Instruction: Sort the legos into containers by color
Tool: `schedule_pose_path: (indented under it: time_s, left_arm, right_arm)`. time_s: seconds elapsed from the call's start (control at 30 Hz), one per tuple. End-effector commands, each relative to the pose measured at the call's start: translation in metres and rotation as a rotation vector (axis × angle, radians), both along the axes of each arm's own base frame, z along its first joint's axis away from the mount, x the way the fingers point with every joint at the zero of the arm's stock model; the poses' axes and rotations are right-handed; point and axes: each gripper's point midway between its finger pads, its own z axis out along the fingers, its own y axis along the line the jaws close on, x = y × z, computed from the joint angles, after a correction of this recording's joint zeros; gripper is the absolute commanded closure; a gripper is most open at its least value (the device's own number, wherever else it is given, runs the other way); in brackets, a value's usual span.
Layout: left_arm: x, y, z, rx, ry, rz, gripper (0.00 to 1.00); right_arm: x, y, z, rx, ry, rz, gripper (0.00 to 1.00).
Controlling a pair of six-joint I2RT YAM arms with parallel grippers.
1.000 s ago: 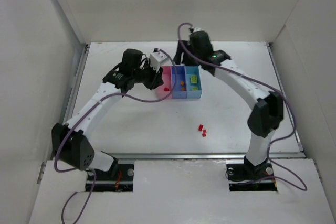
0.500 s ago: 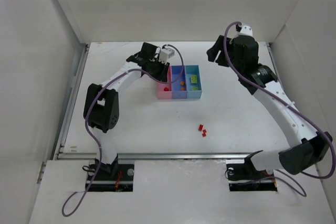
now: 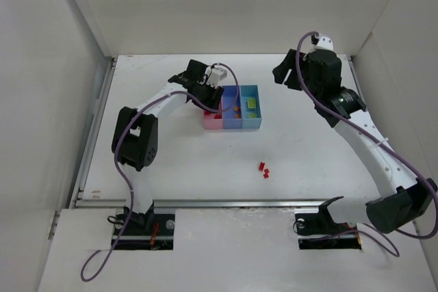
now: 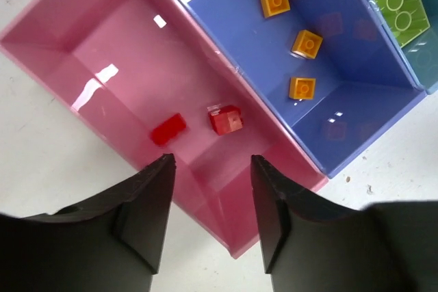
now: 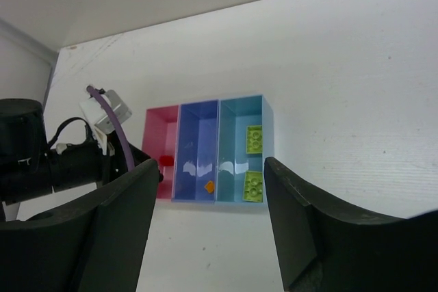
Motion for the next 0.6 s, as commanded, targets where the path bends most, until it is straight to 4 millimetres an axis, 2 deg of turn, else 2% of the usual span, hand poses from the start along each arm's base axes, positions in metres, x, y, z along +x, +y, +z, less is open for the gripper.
schedule_pose_path:
  time_s: [0.0, 0.13, 0.17, 0.27, 0.3, 0.33, 0.37, 0.47, 0.5, 0.53, 0.57]
  left_arm:
    - [0.002, 0.002, 0.02, -0.01, -0.055, 0.015, 0.5]
    - [0.007, -0.002, 0.035, -0.031, -0.084, 0.01, 0.49]
    - [0.009, -0.003, 0.049, -0.044, -0.115, 0.01, 0.49]
    - [0.008, -0.004, 0.074, -0.073, -0.161, 0.004, 0.49]
    - [0.009, -0.008, 0.089, -0.1, -0.193, -0.007, 0.49]
    - [0.006, -0.008, 0.103, -0.119, -0.218, -0.014, 0.49]
    - [0.006, -0.015, 0.117, -0.14, -0.248, -0.03, 0.49]
    - [0.002, -0.014, 0.146, -0.176, -0.289, -0.014, 0.49]
    - [-0.001, -0.014, 0.154, -0.188, -0.3, -0.021, 0.49]
    - [-0.003, -0.014, 0.161, -0.194, -0.314, -0.021, 0.49]
    - [-0.008, -0.012, 0.176, -0.207, -0.345, -0.022, 0.49]
  right_arm:
    - [-0.006, -0.002, 0.013, 0.009, -0.033, 0.017, 0.31]
    - [-0.013, 0.0, 0.005, -0.013, -0.007, 0.048, 0.31]
    - [-0.017, -0.001, 0.006, -0.032, -0.008, 0.067, 0.3]
    - [-0.034, -0.004, -0.008, -0.088, 0.053, 0.071, 0.3]
    - [-0.04, -0.007, -0.021, -0.115, 0.087, 0.077, 0.3]
    - [-0.047, -0.011, -0.024, -0.129, 0.098, 0.081, 0.3]
    - [-0.056, -0.011, -0.034, -0.146, 0.137, 0.093, 0.3]
    - [-0.083, -0.006, -0.069, -0.2, 0.248, 0.155, 0.3]
    - [-0.096, 0.007, -0.081, -0.213, 0.284, 0.202, 0.29]
    - [-0.11, 0.012, -0.106, -0.238, 0.349, 0.231, 0.28]
    - [-0.121, 0.018, -0.12, -0.234, 0.394, 0.237, 0.28]
